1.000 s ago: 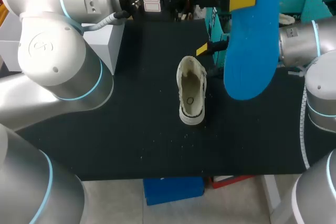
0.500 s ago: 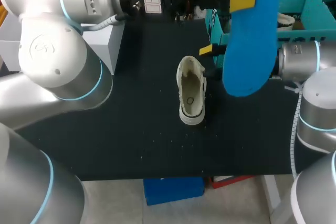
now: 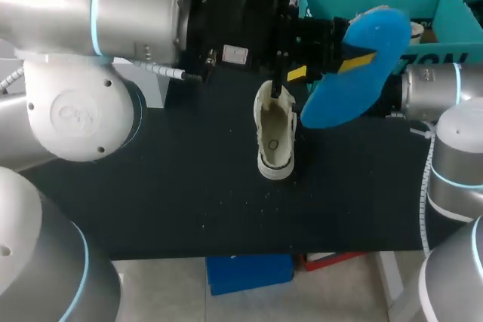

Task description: Take the shoe out of the shoebox, open the shoe tongue, remove and reinsert the insole, then place the shoe into the shoebox

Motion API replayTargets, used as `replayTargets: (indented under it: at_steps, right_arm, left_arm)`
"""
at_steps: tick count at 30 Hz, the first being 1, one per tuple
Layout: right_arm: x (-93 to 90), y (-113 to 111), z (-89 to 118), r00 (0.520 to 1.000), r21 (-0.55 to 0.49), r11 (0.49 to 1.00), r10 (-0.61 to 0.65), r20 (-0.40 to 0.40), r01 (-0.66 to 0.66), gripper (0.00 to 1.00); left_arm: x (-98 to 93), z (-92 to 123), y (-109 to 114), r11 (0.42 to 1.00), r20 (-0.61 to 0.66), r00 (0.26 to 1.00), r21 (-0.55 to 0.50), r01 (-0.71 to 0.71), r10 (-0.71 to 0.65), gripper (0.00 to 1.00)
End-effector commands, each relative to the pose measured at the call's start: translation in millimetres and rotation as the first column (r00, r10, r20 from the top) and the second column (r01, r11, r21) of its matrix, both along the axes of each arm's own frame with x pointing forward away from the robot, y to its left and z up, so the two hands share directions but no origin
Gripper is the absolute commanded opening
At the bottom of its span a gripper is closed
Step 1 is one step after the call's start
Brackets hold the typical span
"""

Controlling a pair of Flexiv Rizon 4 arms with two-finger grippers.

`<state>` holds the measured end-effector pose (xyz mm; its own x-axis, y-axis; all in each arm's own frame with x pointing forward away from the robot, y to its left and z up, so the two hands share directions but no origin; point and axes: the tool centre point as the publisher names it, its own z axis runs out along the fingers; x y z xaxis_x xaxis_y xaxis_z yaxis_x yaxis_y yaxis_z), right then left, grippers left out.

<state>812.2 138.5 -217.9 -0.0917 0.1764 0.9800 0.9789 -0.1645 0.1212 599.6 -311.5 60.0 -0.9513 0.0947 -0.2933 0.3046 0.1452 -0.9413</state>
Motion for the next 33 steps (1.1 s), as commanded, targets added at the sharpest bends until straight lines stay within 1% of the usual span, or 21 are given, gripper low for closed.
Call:
replayTargets:
  at_steps: [1, 2, 23, 24, 26, 27, 30, 31, 32, 33]
  right_arm:
    - [0.0, 2, -1, 1.0, 0.0, 1.0, -0.003, 0.001, 0.003, 1.0]
    - [0.0, 2, -1, 1.0, 0.0, 1.0, -0.003, 0.001, 0.003, 1.0]
    - [0.0, 2, -1, 1.0, 0.0, 1.0, -0.003, 0.001, 0.003, 1.0]
    - [0.0, 2, -1, 1.0, 0.0, 1.0, -0.003, 0.001, 0.003, 1.0]
    - [0.0, 2, -1, 1.0, 0.0, 1.0, -0.003, 0.001, 0.003, 1.0]
    - [0.0, 2, -1, 1.0, 0.0, 1.0, -0.003, 0.001, 0.003, 1.0]
    - [0.0, 2, -1, 1.0, 0.0, 1.0, -0.003, 0.001, 0.003, 1.0]
    - [0.0, 2, -1, 1.0, 0.0, 1.0, -0.003, 0.001, 0.003, 1.0]
    - [0.0, 2, -1, 1.0, 0.0, 1.0, -0.003, 0.001, 0.003, 1.0]
    - [0.0, 2, -1, 1.0, 0.0, 1.0, -0.003, 0.001, 0.003, 1.0]
  left_arm:
    - [1.5, -17, 8, 0.995, 0.298, 0.953, 0.053, -0.08, 0.061, 0.0]
    - [3.6, -23, 9, 0.996, 0.283, 0.958, 0.06, -0.059, 0.04, 0.0]
    - [3.6, -23, 9, 0.996, 0.283, 0.958, 0.06, -0.059, 0.04, 0.0]
    - [-1.3, -26, 8, 0.997, 0.316, 0.948, 0.042, -0.059, 0.043, 0.0]
    - [-7.6, -41, 9, 0.999, 0.346, 0.937, 0.009, -0.05, 0.044, 0.0]
    - [-2.6, -49, 11, 0.999, 0.369, 0.928, -0.002, -0.052, 0.049, 0.0]
    - [-11.7, -72, 20, 0.997, 0.406, 0.912, -0.061, -0.043, 0.064, 0.0]
    - [-5.9, -78, 24, 0.995, 0.411, 0.908, -0.084, -0.046, 0.077, 0.0]
    - [-6.7, -85, 27, 0.993, 0.415, 0.905, -0.104, -0.049, 0.088, 0.0]
    - [-3.3, -91, 30, 0.992, 0.429, 0.898, -0.113, -0.051, 0.095, 0.0]
